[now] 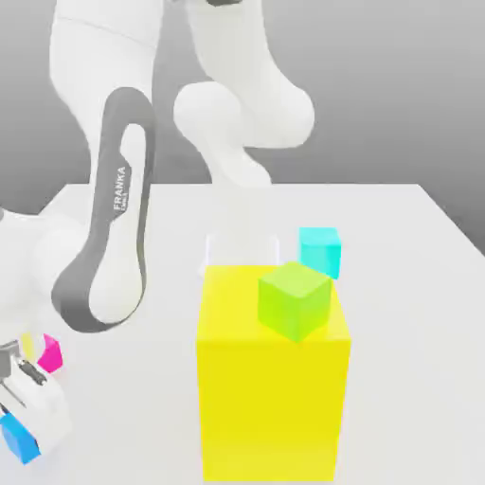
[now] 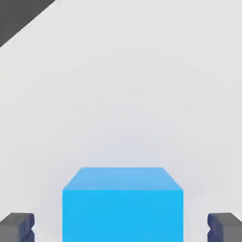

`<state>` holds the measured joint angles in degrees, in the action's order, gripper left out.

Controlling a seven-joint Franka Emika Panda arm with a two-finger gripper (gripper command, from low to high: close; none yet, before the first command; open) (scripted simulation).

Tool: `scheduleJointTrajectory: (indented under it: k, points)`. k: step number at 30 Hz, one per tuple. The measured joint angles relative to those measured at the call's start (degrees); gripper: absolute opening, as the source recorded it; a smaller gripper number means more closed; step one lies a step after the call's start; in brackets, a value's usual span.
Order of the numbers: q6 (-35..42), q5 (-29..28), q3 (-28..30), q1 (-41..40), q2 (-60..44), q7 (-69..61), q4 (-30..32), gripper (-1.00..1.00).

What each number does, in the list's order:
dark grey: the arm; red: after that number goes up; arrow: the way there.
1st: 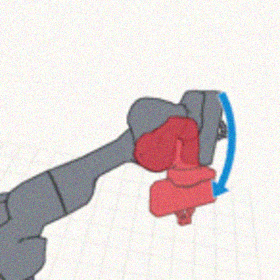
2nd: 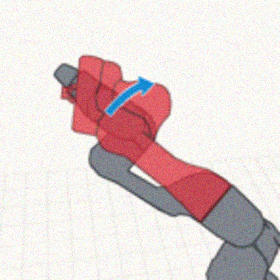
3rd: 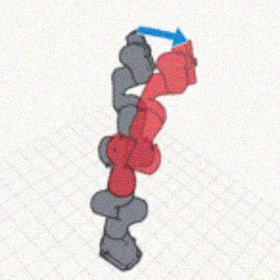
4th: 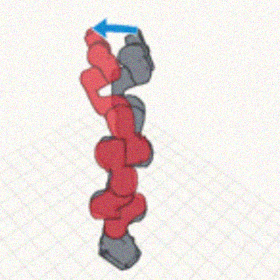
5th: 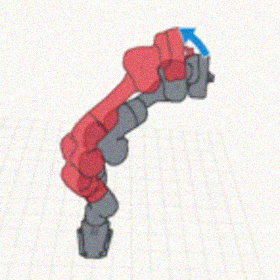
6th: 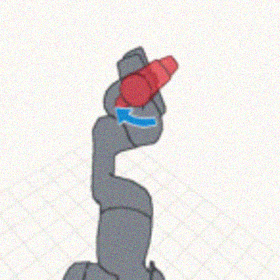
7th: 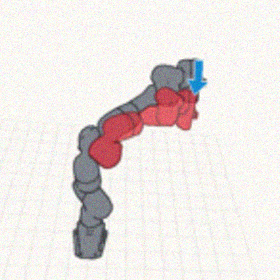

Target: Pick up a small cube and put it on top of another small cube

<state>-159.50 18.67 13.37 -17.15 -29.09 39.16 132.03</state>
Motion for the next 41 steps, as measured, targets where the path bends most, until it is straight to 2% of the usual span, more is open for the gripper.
scheduleJointTrajectory:
  k: [5,10,26,28,30,31,37,41]
  points:
    - [0.16,-0.19,0.09,0.04,0.20,0.15,0.05,-1.00]
    - [7.29,-5.43,3.42,3.30,9.43,3.52,2.00,-1.00]
    - [41.72,-16.54,-12.24,21.43,42.06,-6.23,-1.02,-1.00]
    - [42.67,-17.63,-13.77,22.57,44.07,-6.93,-0.12,-1.00]
    - [39.17,-17.89,-14.23,22.79,43.24,-7.10,2.50,-1.00]
    - [36.94,-17.94,-14.33,22.81,42.52,-7.14,4.00,1.00]
    - [35.80,-18.15,-14.40,22.79,42.15,-7.05,4.75,1.00]
    - [42.35,-18.33,-14.46,22.75,44.54,-7.01,0.57,1.00]
